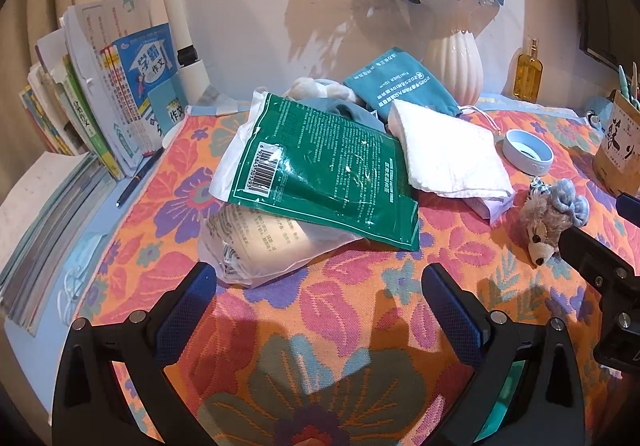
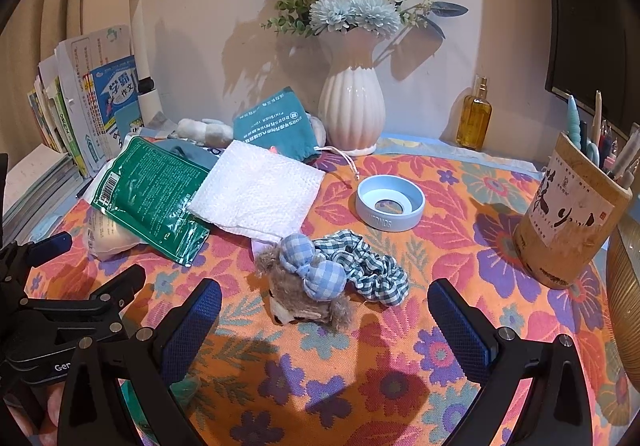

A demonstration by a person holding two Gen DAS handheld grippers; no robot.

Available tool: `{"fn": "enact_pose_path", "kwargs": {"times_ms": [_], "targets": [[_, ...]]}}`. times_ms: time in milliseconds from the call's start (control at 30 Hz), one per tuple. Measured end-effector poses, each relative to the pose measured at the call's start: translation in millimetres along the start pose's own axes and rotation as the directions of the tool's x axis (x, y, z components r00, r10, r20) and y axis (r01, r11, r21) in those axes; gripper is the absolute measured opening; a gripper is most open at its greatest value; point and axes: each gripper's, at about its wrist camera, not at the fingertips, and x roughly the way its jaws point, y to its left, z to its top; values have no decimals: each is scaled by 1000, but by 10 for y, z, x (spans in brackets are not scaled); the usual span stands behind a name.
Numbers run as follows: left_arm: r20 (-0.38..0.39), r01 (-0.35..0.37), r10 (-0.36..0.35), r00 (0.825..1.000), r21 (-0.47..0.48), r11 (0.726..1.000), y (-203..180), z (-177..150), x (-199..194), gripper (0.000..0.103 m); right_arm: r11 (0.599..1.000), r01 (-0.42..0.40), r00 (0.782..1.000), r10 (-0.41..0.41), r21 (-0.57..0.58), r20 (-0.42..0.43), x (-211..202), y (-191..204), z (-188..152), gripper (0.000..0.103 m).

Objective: Organize soft objects
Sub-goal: 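Move left tool toward teal silicone item while right tool approaches plush bear, then close left tool on teal silicone item while right tool grasps plush bear and scrunchie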

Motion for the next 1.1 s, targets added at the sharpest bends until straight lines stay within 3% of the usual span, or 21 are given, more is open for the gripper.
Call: {"fn": "enact_pose_path", "kwargs": {"times_ms": [333,433,533,700,833,867,1100], "targets": [[-31,26,-27,999,-17,1000,63,-1,1,102,997,-43,999,45,68,-22,12,-155,0,103],[-24,57,-56,998,7,998,62,-40,-124,102,992,-79,996,81,98,-20,-49,-239,-19,103],[-37,130,-128,991,61,990,-5,-121,-284,102,992,-89,995,92,88,-36,-62,-298,-10,103],[-63,294,-290,955,48,955,-96,-248,-515,102,988,-156,984,157,14,-80,-18,-279,91,103],[-84,475,-473,877,14,880,-195,-324,-615,102,991,-123,987,116,-61,-109,164,-209,153,103],[-91,497,-494,865,13,868,-236,-342,-618,102,990,-126,986,119,-62,-115,216,-225,148,103],[-133,478,-473,871,7,878,-372,-396,-475,99,969,-233,958,243,84,-153,277,-382,-52,94]]}}
